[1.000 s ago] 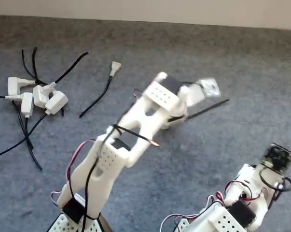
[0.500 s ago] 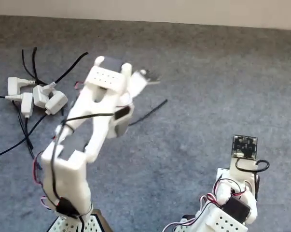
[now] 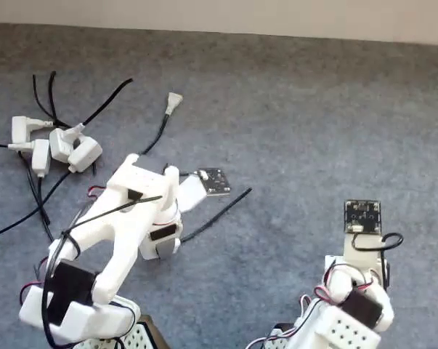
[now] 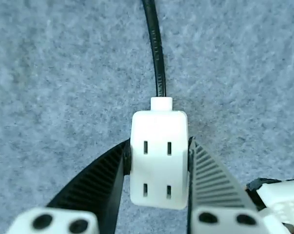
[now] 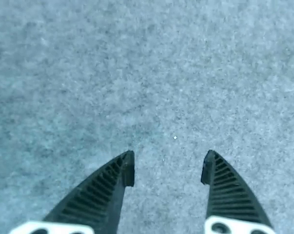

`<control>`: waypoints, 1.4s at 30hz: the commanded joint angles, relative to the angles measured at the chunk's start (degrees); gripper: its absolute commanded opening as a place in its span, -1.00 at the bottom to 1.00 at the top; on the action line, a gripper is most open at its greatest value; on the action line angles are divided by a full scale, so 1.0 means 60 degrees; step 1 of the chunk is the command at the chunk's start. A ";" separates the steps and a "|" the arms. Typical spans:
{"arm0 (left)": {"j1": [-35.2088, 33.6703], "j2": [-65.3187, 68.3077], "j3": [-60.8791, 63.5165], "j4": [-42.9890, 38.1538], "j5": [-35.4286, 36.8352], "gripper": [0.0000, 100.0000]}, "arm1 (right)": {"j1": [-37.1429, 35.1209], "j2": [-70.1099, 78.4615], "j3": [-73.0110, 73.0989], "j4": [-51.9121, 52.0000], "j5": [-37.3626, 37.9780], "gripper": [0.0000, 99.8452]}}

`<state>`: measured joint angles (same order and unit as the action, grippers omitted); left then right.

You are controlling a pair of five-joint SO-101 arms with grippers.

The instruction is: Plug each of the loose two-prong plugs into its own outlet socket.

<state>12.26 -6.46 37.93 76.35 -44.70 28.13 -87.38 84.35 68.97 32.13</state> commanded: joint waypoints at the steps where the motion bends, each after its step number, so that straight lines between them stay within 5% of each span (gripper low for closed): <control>1: 0.0198 -0.0359 0.0227 -0.0132 -0.0088 -0.93 | -0.0154 0.2396 -0.2029 0.0022 0.0044 -0.56; 8: 0.0212 -0.0593 -0.0388 0.0542 -0.0132 -0.46 | -0.1868 0.4886 -0.2777 -0.0945 -0.1524 -0.56; 16: -0.0095 -0.1267 -0.2806 0.1890 -0.0059 -0.45 | -0.2733 0.5385 -0.1531 -0.2703 -0.2315 -0.56; 20: -0.1722 -0.0930 -0.4681 0.0337 0.0718 -0.45 | -0.2821 0.5341 -0.0930 -0.2747 -0.2315 -0.56; 26: -0.2659 0.2308 -0.7172 -0.1553 0.2286 -0.45 | -0.3231 0.5326 -0.0388 -0.3612 -0.2930 -0.56; 42: -0.2791 0.9619 -1.3458 -0.0176 0.2769 -0.68 | -0.3260 0.5326 -0.0359 -0.3670 -0.3004 -0.56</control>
<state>-3.47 47.43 -35.38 71.96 -28.26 8.97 -55.38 82.42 47.69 14.73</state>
